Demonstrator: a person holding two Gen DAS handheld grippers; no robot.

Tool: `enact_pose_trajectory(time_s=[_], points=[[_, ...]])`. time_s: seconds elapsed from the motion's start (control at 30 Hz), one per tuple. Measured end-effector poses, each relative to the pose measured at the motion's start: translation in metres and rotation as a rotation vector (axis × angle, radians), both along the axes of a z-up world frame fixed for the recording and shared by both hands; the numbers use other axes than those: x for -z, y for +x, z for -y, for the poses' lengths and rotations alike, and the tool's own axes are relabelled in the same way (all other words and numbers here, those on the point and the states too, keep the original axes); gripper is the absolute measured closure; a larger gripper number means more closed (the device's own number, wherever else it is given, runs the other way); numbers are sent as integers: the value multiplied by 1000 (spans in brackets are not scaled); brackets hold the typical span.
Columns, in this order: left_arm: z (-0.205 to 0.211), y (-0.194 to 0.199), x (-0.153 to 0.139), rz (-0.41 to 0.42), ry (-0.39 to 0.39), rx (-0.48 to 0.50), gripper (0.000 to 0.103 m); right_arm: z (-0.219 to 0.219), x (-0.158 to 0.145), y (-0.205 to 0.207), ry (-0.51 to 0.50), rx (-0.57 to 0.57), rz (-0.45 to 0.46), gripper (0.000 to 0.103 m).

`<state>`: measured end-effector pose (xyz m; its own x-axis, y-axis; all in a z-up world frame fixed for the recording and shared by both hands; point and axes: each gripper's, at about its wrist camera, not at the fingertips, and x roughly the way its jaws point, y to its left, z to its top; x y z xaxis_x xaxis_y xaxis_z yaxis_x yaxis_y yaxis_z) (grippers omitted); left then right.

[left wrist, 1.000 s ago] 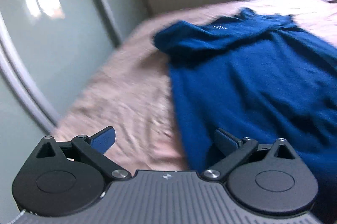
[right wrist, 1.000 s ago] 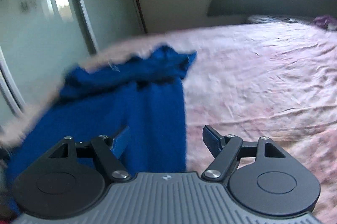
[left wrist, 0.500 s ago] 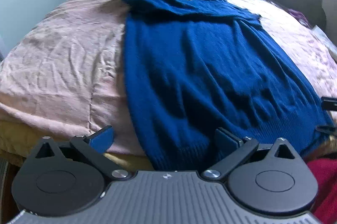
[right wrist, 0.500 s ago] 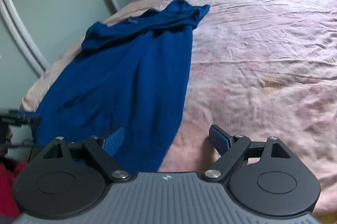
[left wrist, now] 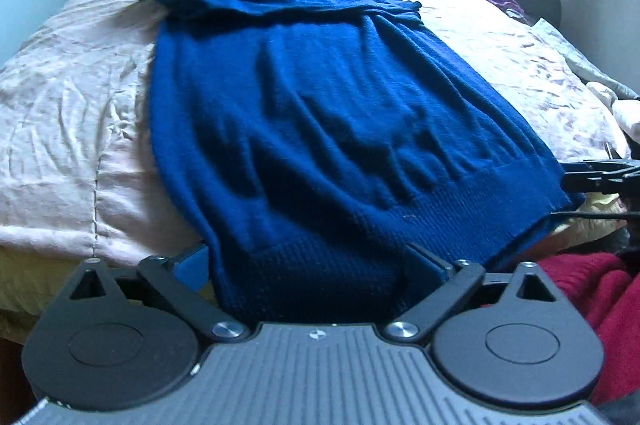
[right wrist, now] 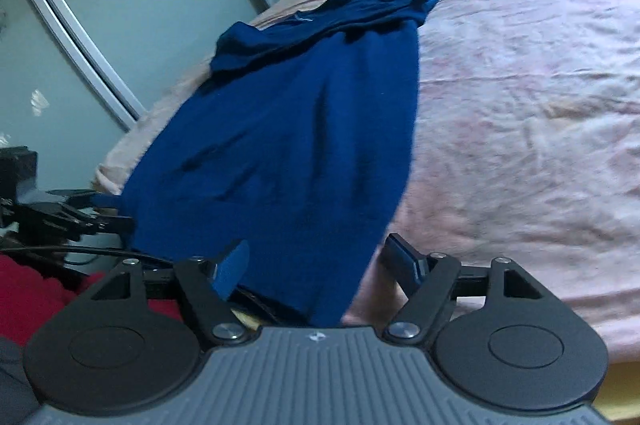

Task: Fold small clothes
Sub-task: 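Close both grippers on the ribbed hem of the navy sweater, then lift the hem with both grippers and fold it toward the collar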

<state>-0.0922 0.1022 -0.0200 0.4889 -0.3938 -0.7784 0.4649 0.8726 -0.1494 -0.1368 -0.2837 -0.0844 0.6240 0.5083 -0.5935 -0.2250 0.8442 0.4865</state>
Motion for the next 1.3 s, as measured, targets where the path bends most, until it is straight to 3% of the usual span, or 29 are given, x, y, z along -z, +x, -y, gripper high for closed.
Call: enact_pose_trajectory(time_s=[0.03, 0.07, 0.1, 0.13, 0.2, 0.23, 0.27, 0.57, 0.8, 1.1, 1.3], points=[[0, 0, -1, 4, 6, -1, 15, 1, 1, 1, 24, -4, -11, 55], [0, 0, -3, 7, 12, -6, 24, 3, 3, 3, 57, 0, -28, 64], [-1, 1, -4, 8, 13, -12, 39, 4, 7, 5, 98, 4, -50, 76], [-3, 2, -6, 5, 14, -23, 46, 3, 11, 7, 131, 0, -66, 78], [-5, 6, -8, -9, 14, -50, 77, -1, 13, 7, 152, -5, -58, 84], [-6, 8, -9, -19, 12, -56, 85, -2, 12, 7, 147, -7, -57, 91], [-6, 10, -11, -32, 1, -55, 92, -4, 10, 8, 140, -5, -53, 92], [13, 9, -38, 88, 11, -31, 93, -5, -26, 19, 163, 0, 84, 93], [33, 34, -58, 216, 55, -146, 92, -20, -50, 45, 83, 53, 211, 93], [46, 76, -63, 276, 68, -303, 92, -31, -50, 89, -36, 240, 289, 93], [52, 99, -59, 261, 87, -352, 92, -31, -43, 108, -73, 273, 278, 93]])
